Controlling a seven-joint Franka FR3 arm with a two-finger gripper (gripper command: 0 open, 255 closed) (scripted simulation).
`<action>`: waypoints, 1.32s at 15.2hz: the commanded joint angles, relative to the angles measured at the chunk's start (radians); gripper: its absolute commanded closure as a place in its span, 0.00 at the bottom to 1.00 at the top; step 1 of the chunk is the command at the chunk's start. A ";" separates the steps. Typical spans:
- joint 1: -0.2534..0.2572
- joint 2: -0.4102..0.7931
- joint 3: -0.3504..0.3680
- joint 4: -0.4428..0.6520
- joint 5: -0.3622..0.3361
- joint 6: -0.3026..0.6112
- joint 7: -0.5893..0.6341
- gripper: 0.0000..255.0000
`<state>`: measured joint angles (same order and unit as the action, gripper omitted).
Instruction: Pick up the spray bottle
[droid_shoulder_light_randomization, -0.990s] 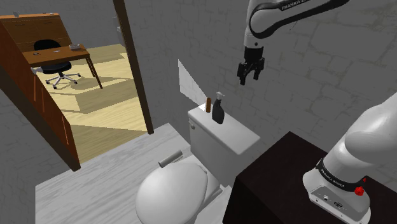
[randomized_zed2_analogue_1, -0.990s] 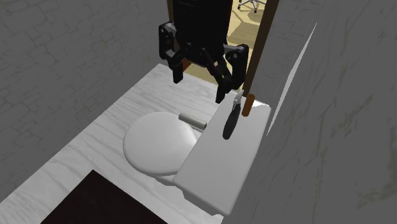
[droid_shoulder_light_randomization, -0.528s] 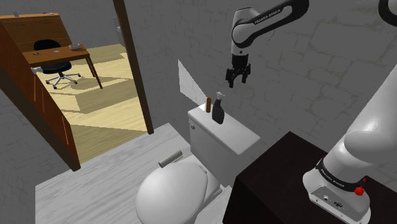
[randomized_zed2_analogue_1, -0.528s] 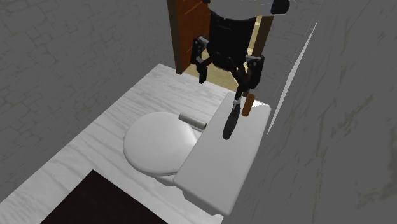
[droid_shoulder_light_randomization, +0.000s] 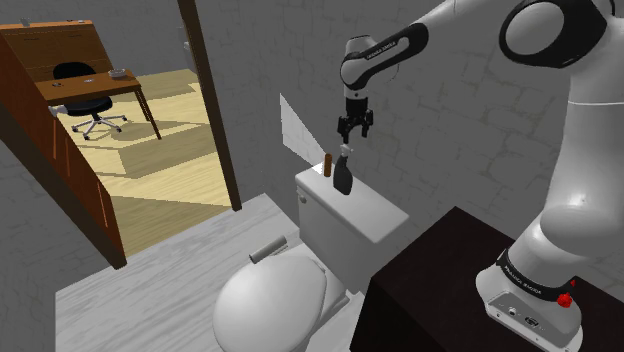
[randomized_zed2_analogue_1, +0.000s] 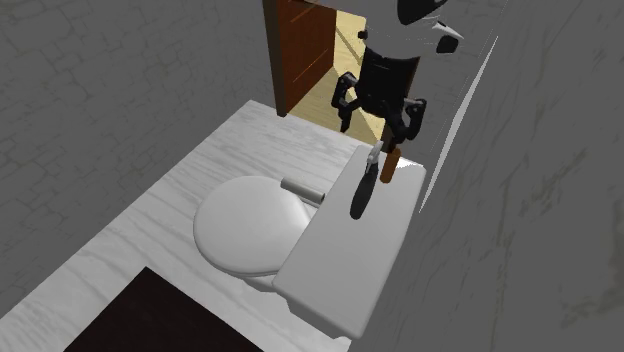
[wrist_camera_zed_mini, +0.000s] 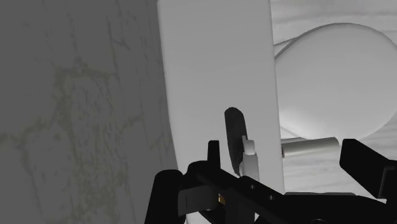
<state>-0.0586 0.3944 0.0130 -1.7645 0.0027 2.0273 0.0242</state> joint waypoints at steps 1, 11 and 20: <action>-0.004 0.083 -0.002 0.088 0.002 -0.010 -0.005 0.00; -0.010 0.299 -0.004 0.275 0.006 0.009 -0.010 0.00; -0.010 0.310 -0.004 0.273 0.006 0.023 -0.011 1.00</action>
<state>-0.0685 0.7042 0.0093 -1.4917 0.0088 2.0500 0.0136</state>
